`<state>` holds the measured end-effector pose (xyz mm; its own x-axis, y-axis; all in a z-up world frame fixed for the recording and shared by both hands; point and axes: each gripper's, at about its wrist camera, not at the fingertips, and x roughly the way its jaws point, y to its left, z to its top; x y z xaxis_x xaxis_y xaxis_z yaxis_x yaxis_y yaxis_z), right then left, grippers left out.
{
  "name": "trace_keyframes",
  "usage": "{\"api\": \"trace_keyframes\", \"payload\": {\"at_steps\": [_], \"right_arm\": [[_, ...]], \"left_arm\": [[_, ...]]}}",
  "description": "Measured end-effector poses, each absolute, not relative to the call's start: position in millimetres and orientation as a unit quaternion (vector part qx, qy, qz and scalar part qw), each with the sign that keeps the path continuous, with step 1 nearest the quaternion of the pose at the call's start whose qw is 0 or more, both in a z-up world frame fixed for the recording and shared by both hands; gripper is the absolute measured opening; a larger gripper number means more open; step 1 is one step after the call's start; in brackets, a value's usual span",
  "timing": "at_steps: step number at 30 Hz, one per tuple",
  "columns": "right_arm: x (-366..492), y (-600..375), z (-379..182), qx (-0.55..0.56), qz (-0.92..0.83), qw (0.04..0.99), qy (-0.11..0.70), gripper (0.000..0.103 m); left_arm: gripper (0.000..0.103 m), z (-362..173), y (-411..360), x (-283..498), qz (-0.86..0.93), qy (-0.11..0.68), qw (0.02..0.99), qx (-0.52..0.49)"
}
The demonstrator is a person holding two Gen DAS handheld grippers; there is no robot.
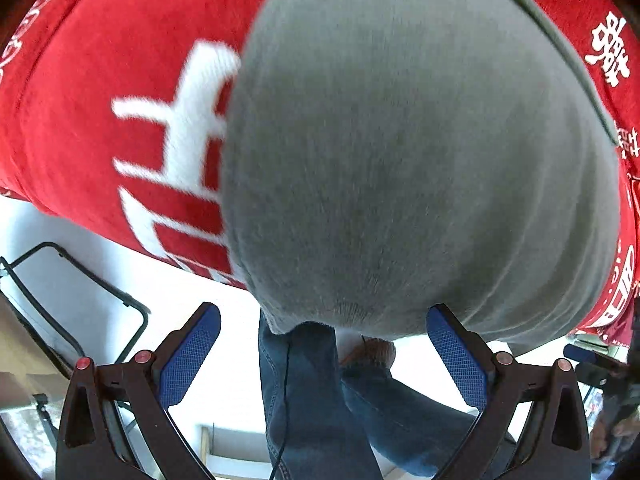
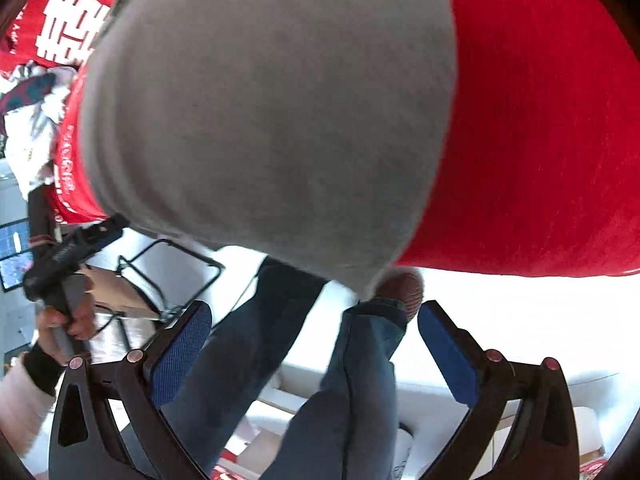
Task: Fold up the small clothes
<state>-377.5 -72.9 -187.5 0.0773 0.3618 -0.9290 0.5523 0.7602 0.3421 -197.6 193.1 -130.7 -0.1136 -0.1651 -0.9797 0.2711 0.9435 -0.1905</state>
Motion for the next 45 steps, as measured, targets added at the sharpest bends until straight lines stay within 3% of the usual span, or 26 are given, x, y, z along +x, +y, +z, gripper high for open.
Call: {"api": "trace_keyframes", "payload": {"at_steps": [5, 7, 9, 10, 11, 12, 14, 25, 35, 39, 40, 42, 43, 45], "right_arm": [[-366.1, -73.3, -210.7, 0.342, -0.062, 0.662, 0.664, 0.098], [-362.6, -71.7, -217.7, 0.355, -0.059, 0.652, 0.667, 0.088], [-363.9, -70.2, -223.9, 0.364, -0.058, 0.639, 0.675, 0.035], [-365.7, -70.6, -225.6, 0.366, -0.064, 0.633, 0.68, 0.028], [-366.4, -72.3, -226.1, 0.375, -0.066, 0.63, 0.677, 0.014], [-367.2, -74.3, -223.0, 0.393, -0.061, 0.628, 0.669, 0.012], [-367.2, -76.4, -208.3, 0.41, -0.037, 0.638, 0.65, 0.011], [-299.3, -116.2, -81.3, 0.497, 0.034, 0.719, 0.485, 0.005], [-225.6, -167.6, -111.0, 0.47, -0.087, 0.71, 0.517, 0.006], [-230.4, -176.3, -102.9, 0.473, -0.12, 0.709, 0.509, 0.015], [-235.5, -179.6, -100.1, 0.466, -0.123, 0.712, 0.51, 0.022], [-236.8, -176.2, -84.9, 0.433, -0.132, 0.725, 0.52, 0.066], [-240.9, -176.8, -81.0, 0.417, -0.133, 0.731, 0.523, 0.067], [-238.3, -169.7, -70.0, 0.371, -0.131, 0.743, 0.541, 0.067]], "left_arm": [[0.103, -136.8, 189.4, -201.4, -0.17, 0.723, 0.669, 0.037], [0.099, -134.4, 188.0, -201.0, -0.178, 0.719, 0.671, 0.042], [0.076, -132.6, 186.4, -201.2, -0.203, 0.724, 0.659, 0.028], [0.061, -132.0, 184.4, -199.9, -0.213, 0.729, 0.65, 0.02], [0.048, -130.4, 182.2, -199.9, -0.218, 0.731, 0.646, 0.024], [0.039, -128.5, 180.1, -200.6, -0.223, 0.731, 0.644, 0.036], [0.013, -122.3, 181.6, -199.7, -0.227, 0.733, 0.64, 0.041], [0.012, -15.9, 168.3, -144.0, -0.314, 0.676, 0.665, -0.039], [0.012, -28.0, 84.4, -30.7, -0.302, 0.631, 0.714, 0.035], [0.013, -19.8, 90.2, -24.1, -0.298, 0.62, 0.723, 0.059], [0.017, -18.3, 95.2, -24.6, -0.298, 0.623, 0.72, 0.065], [0.057, -15.1, 107.4, -30.0, -0.3, 0.629, 0.712, 0.086], [0.079, -11.6, 109.2, -33.6, -0.303, 0.621, 0.716, 0.098], [0.081, -4.2, 109.7, -50.3, -0.33, 0.601, 0.716, 0.134]]}}
